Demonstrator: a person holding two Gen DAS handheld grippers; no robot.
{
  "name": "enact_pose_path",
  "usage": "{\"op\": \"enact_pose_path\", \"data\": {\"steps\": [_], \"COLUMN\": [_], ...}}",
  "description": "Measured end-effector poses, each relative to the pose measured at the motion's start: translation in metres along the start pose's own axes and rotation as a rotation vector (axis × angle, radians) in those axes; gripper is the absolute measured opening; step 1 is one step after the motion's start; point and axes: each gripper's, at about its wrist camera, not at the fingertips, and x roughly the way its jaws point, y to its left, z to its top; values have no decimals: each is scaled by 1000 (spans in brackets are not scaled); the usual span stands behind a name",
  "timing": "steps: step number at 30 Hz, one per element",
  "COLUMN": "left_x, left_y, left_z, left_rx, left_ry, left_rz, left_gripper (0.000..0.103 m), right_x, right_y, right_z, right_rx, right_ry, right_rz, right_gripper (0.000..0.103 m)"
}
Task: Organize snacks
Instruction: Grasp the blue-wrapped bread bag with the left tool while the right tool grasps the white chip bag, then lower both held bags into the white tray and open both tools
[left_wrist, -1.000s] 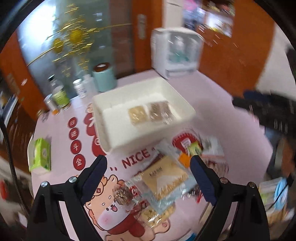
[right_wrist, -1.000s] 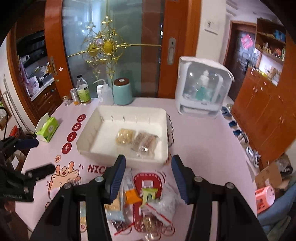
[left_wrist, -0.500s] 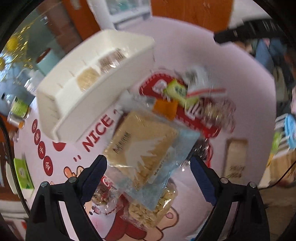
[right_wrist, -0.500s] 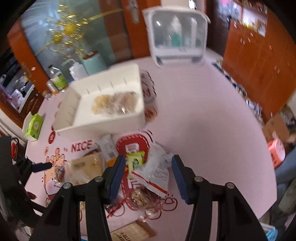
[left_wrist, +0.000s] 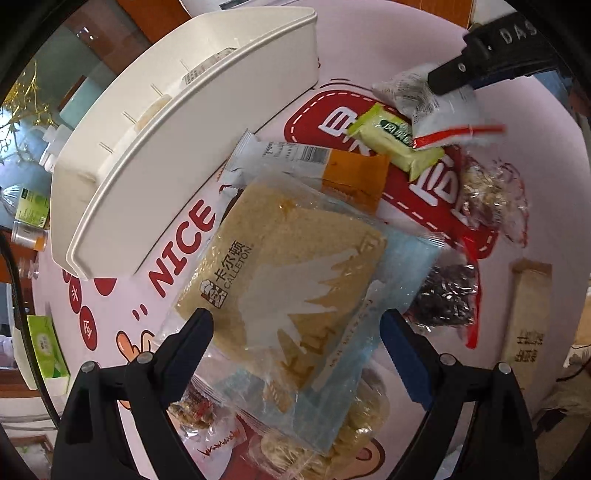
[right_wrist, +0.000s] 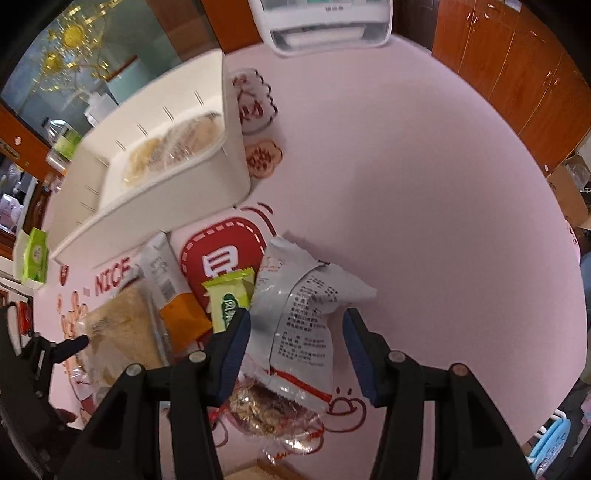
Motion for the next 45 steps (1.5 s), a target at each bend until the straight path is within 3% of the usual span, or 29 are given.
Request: {"op": "enact_pose_path", "data": {"steps": [5, 12, 13, 16, 18, 21, 27, 33, 39, 45], "left_x": [13, 25, 26, 20, 11, -3, -41, -83, -135, -191], "left_y": [-4, -4, -5, -8, -7, -2, 30, 61, 81, 106], "left_z": [4, 8, 6, 4, 4, 4, -2, -20, -33, -31], "left_rx": [19, 4, 6, 9, -14, -62, -225, -405, -475, -512], "left_ry": [18, 39, 39, 1, -17, -54, -120, -191, -311, -437], "left_rz": [53, 99, 112, 124, 123, 104, -5, -149, -166, -107], "left_gripper": [99, 101, 99, 70, 49, 33, 22, 18, 18, 18], "right_x": [13, 24, 25, 25, 24, 19, -3, -32, -61, -94], "right_y": [5, 11, 11, 9, 10, 12, 12, 19, 34, 60], "right_z": [4, 3, 3, 1, -2, -9, -19, -26, -31, -16], "right_rx": [10, 1, 0, 1, -17, -35, -27, -41, -87, -164], "right_ry": [21, 37, 38, 36, 31, 12, -53, -111, -159, -233], "right_rz": [21, 16, 16, 31, 25, 25, 50, 89, 111, 133], "right_gripper": [62, 62, 62, 60, 53, 44, 43, 43, 42, 42]}}
